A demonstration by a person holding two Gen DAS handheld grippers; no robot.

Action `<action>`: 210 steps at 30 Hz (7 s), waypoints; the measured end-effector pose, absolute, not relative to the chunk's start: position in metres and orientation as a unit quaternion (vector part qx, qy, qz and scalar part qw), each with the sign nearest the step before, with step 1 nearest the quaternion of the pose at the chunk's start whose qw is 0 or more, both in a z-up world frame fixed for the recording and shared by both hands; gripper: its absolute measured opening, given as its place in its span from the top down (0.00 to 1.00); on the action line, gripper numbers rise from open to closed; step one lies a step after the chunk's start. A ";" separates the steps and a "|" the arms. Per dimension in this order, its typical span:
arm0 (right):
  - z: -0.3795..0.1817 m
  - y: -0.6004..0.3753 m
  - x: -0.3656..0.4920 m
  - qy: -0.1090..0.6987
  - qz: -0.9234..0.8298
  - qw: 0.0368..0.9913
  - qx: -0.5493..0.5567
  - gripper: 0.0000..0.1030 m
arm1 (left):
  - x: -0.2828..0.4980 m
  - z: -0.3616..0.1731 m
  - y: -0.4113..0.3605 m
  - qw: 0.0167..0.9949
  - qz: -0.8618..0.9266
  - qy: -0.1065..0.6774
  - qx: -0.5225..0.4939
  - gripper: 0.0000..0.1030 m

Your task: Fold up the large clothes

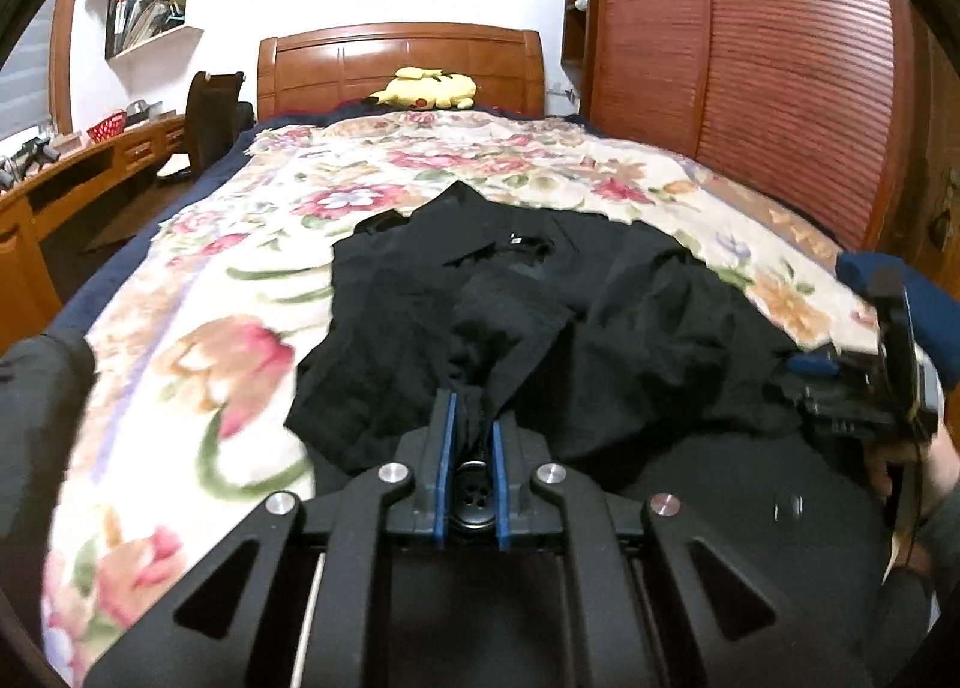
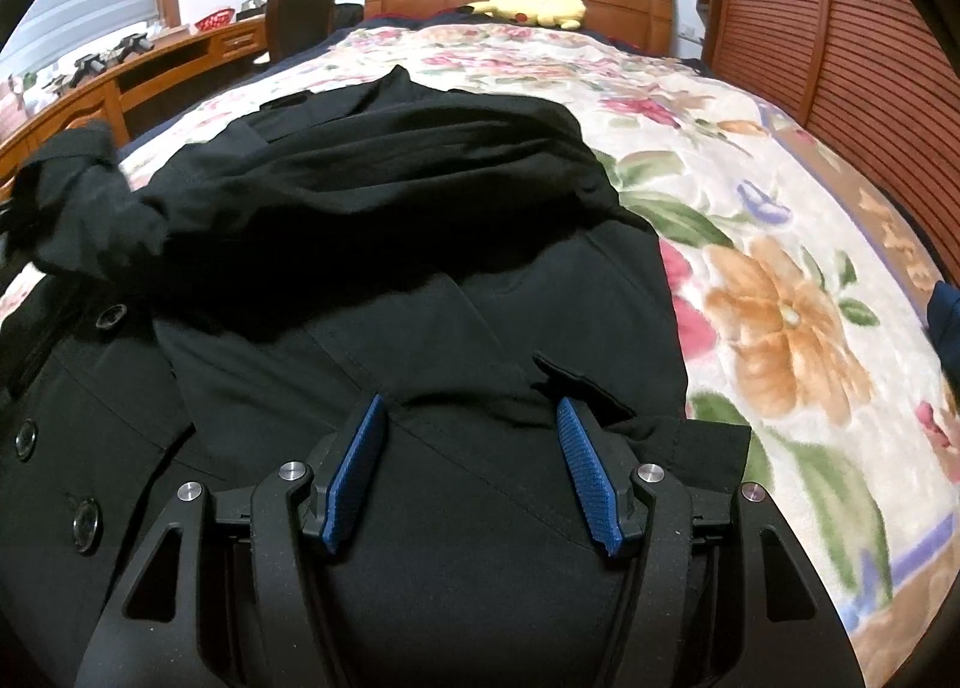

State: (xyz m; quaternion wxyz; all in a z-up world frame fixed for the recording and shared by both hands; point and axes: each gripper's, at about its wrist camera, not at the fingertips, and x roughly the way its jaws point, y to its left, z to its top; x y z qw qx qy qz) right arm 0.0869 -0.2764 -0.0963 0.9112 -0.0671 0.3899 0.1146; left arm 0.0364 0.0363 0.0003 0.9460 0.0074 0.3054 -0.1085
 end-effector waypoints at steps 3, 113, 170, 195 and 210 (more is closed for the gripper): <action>-0.096 -0.276 0.087 0.390 0.114 0.911 -0.068 0.40 | 0.020 -0.007 0.046 0.939 -0.111 0.326 0.007 0.93; -0.037 -0.264 -0.065 0.313 0.169 0.929 -0.100 0.41 | -0.059 -0.025 0.031 0.929 -0.096 0.355 0.034 0.63; -0.082 -0.341 -0.075 0.385 0.161 0.906 -0.069 0.90 | -0.139 -0.069 0.084 0.926 -0.110 0.361 -0.026 0.78; 0.049 -0.336 -0.119 0.246 0.202 0.947 -0.038 0.95 | -0.193 0.070 0.107 0.979 -0.100 0.174 -0.040 1.00; 0.128 -0.326 -0.166 0.172 0.217 0.958 -0.071 0.95 | -0.236 0.122 0.129 0.989 -0.092 0.115 -0.029 1.00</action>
